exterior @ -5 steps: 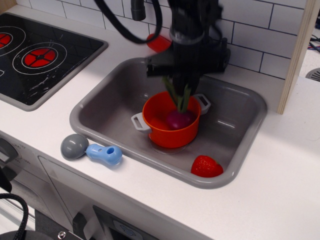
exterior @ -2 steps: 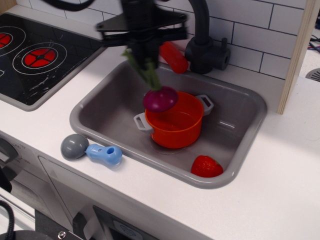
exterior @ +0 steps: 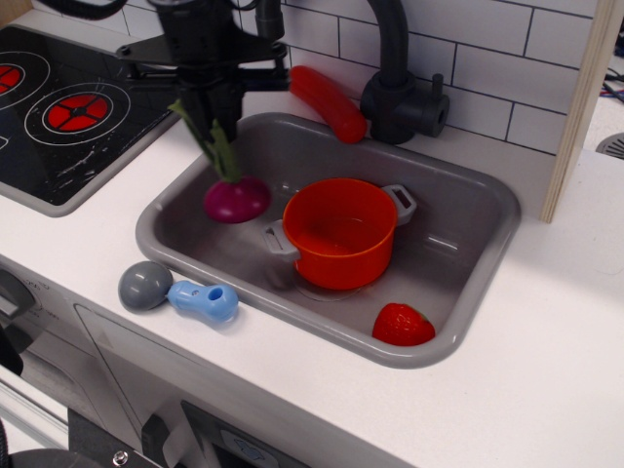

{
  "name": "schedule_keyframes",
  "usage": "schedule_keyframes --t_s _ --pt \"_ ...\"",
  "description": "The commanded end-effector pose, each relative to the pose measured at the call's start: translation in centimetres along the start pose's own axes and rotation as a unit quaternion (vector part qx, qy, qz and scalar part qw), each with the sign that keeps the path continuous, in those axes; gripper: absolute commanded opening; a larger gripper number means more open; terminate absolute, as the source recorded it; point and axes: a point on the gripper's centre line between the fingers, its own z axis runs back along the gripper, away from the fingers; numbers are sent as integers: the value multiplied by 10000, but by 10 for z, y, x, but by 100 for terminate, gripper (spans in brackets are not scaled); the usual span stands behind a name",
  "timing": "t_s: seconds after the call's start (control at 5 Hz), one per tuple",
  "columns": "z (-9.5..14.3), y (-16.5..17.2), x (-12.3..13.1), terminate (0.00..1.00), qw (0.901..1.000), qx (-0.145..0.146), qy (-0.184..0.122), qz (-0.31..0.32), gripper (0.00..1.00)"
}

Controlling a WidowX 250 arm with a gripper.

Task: Take beet from pot sink

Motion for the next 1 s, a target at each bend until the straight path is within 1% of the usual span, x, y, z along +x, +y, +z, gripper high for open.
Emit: schedule_keyframes --t_s 0.0,0.2,0.4,0.6,0.8 --pt "-19 18 -5 0 9987 228 -213 -400 0" --pt "-35 16 -14 0 9981 212 -246 -531 0" --pt "-47 11 -19 0 9983 323 -126 -458 100" --pt "-50 9 -21 0 9980 385 -213 -449 100" --pt "-32 5 -18 0 9986 257 -33 -451 100"
